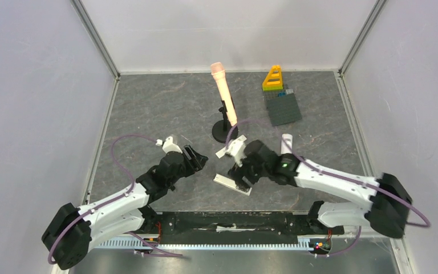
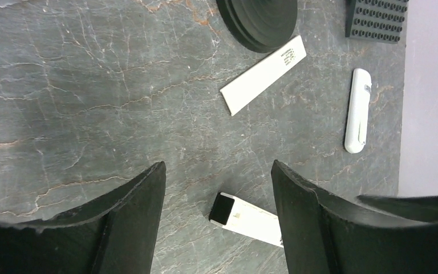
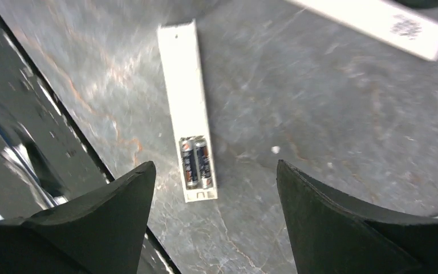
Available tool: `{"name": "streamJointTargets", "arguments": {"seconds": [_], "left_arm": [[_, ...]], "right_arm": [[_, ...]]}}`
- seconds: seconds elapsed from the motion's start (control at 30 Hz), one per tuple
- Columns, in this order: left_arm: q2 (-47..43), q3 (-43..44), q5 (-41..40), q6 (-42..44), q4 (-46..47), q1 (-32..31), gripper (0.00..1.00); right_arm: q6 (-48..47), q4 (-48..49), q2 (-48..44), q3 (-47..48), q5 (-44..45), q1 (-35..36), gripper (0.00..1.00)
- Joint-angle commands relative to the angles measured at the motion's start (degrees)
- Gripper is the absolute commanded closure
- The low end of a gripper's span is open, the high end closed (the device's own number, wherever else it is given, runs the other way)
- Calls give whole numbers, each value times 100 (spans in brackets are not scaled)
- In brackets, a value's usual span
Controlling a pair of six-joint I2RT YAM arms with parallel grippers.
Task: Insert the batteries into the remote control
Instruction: Place the remote control at the center of the board, then pick up the battery cover at the center of the board.
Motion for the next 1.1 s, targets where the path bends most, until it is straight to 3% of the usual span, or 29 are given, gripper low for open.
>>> {"name": "streamJointTargets", "arguments": {"seconds": [0.0, 0.17, 0.4, 0.63, 0.87, 1.07], "left_arm": [[321, 151, 620, 116, 485, 227, 26], [865, 285, 1135, -60, 864, 498, 27], [1784, 590, 1422, -213, 1221, 548, 30], [2774, 1048, 1469, -272, 1386, 582, 33], [3502, 1395, 1436, -254, 1569, 613, 36], [3977, 1672, 1704, -294, 1589, 618, 40]], "right_arm": [[989, 738, -1014, -401, -464, -1126, 21], [1905, 1014, -1235, -843, -641, -2484, 31], [2619, 1955, -384, -858, -1414, -3499, 35], [2466, 2371, 1275, 122, -1545, -3608, 36], [2095, 2604, 2331, 884, -1449, -3758, 32], [1768, 2648, 3175, 1467, -2390, -3902, 32]]}}
